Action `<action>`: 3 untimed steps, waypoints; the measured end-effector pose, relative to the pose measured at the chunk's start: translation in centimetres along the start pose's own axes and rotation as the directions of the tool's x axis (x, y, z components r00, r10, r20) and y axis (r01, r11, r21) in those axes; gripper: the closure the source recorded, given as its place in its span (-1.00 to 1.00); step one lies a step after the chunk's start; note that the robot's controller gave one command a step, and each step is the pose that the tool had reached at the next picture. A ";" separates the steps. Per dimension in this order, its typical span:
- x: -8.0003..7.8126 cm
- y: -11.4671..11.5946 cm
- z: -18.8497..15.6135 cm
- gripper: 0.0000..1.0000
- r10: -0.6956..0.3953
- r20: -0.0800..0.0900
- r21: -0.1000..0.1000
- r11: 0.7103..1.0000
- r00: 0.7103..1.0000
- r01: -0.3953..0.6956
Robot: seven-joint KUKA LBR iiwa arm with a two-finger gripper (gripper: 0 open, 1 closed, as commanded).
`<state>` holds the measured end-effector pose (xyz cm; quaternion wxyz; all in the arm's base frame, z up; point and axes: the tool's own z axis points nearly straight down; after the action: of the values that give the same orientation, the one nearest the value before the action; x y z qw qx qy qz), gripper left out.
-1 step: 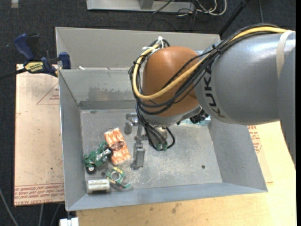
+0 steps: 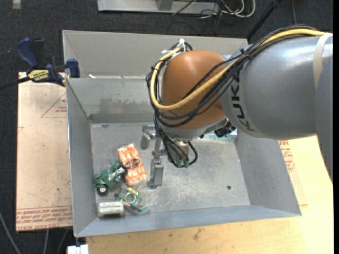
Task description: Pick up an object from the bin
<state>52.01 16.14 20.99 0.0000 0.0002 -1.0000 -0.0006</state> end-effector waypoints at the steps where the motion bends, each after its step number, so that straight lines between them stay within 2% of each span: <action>1: -2.0 2.3 5.1 -1.00 -0.117 0.004 0.000 0.993 0.993 0.117; 2: -4.7 3.9 6.9 -1.00 -0.438 0.002 0.000 0.899 0.899 0.438; 3: -4.6 5.9 7.5 -1.00 -0.583 0.003 0.002 0.812 0.812 0.583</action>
Offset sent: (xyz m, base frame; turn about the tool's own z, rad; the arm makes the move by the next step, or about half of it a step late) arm 0.0543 0.0424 -0.0692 -0.4803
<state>56.58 22.10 13.52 -0.0019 0.3066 -0.9518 -0.0002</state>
